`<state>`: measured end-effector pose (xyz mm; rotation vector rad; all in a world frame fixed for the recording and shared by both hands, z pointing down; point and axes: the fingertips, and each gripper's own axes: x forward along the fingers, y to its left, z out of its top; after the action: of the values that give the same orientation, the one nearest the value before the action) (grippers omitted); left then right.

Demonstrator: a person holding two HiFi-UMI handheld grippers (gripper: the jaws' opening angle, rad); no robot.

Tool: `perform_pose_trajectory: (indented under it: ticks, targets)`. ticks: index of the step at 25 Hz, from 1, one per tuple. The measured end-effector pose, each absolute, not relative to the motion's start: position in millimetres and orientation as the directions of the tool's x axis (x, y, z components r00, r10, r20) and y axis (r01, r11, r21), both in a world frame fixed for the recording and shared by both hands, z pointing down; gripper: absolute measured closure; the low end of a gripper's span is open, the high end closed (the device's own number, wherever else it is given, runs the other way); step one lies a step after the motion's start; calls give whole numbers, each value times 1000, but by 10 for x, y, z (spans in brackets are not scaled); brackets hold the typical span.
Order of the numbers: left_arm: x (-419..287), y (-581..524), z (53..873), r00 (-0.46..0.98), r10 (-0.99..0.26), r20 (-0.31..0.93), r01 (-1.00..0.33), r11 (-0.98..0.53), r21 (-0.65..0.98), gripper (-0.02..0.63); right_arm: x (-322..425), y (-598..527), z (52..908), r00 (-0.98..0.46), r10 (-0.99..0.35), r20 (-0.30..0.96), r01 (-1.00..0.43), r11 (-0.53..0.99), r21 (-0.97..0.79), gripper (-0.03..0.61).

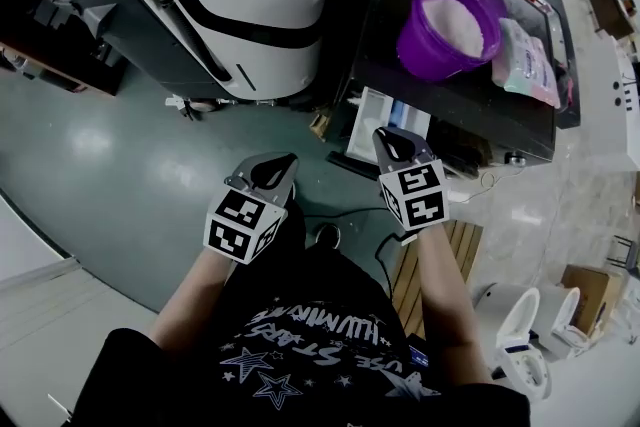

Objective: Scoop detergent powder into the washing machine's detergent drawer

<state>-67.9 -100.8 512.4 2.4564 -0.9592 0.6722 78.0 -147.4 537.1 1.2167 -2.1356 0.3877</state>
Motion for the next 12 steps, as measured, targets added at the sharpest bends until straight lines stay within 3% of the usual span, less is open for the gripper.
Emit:
perform_pose_trajectory:
  ticks: [12]
  targets:
    - [-632, -891, 5101, 643, -518, 563, -715, -670, 201, 612, 763, -1407, 5314, -374, -676, 635, -831, 548, 94, 543]
